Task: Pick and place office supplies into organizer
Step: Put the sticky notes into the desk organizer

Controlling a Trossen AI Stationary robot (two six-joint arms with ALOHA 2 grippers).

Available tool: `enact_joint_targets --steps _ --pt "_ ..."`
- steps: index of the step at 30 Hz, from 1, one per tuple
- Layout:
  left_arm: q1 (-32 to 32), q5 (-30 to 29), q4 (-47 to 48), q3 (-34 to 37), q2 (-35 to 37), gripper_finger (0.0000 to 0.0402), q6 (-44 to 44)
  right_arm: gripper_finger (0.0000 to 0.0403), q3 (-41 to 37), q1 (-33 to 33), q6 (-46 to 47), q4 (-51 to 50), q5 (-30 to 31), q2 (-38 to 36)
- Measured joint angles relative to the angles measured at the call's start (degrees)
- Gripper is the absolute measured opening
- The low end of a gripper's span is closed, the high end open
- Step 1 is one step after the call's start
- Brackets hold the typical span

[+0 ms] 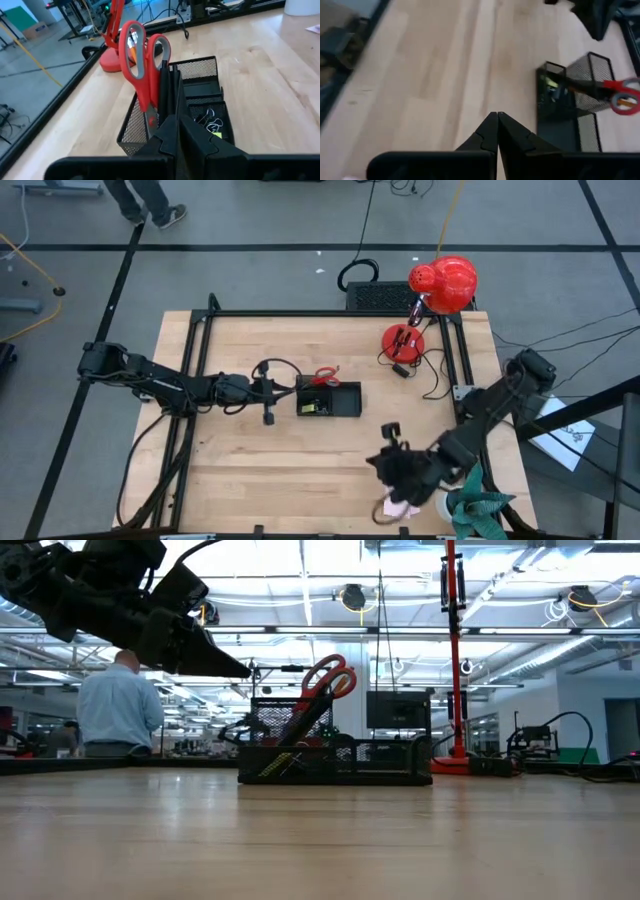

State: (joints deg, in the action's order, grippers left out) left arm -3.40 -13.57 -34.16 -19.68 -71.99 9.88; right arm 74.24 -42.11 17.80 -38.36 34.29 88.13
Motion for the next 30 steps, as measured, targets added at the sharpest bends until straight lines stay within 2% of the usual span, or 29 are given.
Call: enact_joint_targets --steps 5,8,14,17,20,25,30 --pt "-0.1 0.0 1.3 0.0 0.0 0.0026 -3.3 0.0000 2.4 -5.1 7.8 -3.4 0.2 1.7" --pt "-0.2 0.0 2.4 0.0 0.0 0.0026 -5.3 0.0000 5.2 -7.8 14.6 -7.3 -0.8 5.5" --pt "-0.2 0.1 4.6 0.0 0.0 0.0026 -8.6 0.0000 20.5 -11.5 26.7 -24.5 -11.7 20.5" --pt "-0.2 0.1 5.3 0.0 0.0 0.0026 -8.9 0.0000 28.7 -12.9 27.8 -33.2 -13.5 28.3" --pt "-0.2 0.1 6.2 0.0 0.0 0.0026 -8.9 0.0000 33.4 -13.3 27.6 -39.3 -15.2 33.6" --pt "-0.2 0.1 6.2 0.0 0.0 0.0026 -8.9 0.0000 34.6 -11.4 27.9 -39.0 -22.0 36.3" --pt "-0.2 0.1 6.1 0.0 0.0 0.0026 -7.4 0.0013 34.6 -9.6 30.1 -36.6 -23.2 35.7"
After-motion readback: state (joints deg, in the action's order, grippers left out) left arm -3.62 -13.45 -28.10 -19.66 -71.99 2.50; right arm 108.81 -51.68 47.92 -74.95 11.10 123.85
